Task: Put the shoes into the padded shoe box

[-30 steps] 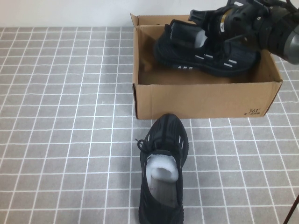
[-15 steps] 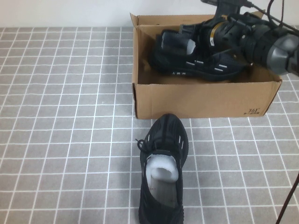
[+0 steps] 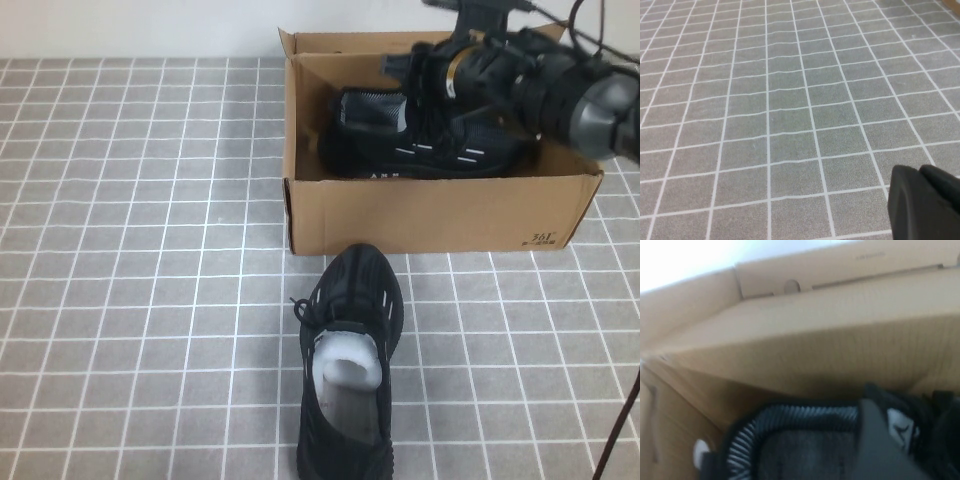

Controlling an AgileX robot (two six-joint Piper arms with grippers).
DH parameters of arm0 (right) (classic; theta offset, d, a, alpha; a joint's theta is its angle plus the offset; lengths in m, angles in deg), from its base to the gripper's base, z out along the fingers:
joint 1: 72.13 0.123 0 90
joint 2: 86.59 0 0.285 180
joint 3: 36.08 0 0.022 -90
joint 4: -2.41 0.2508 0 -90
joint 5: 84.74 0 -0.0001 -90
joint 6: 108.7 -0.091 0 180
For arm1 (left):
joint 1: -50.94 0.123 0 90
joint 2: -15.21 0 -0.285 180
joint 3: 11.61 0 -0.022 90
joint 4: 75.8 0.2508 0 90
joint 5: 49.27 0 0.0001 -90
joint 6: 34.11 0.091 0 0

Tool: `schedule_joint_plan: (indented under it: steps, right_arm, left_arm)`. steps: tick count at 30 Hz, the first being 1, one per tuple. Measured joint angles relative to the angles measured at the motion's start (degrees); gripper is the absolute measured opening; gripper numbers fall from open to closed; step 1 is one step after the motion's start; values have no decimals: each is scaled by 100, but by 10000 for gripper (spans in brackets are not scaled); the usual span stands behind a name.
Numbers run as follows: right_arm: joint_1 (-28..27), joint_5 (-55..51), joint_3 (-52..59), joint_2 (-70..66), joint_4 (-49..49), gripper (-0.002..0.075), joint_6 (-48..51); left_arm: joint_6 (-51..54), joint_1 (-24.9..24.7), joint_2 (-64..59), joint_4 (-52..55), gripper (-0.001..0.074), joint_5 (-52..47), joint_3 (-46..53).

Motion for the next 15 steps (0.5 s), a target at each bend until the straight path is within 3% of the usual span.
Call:
schedule_joint_plan:
  steps: [4, 9, 12, 15]
  right_arm:
    - [143, -246, 0, 441, 50, 353, 167]
    - [430, -654, 0, 1122, 64, 357, 1210]
    - [665, -1342, 0, 1636, 85, 279, 2146]
    - [847, -2191, 0, 2131, 118, 108, 3049]
  left_arm:
    - [0, 0, 0, 0, -4, 0, 0]
    - [0, 0, 0, 0, -4, 0, 0]
    - [0, 0, 0, 0, -4, 0, 0]
    - [0, 0, 0, 0, -4, 0, 0]
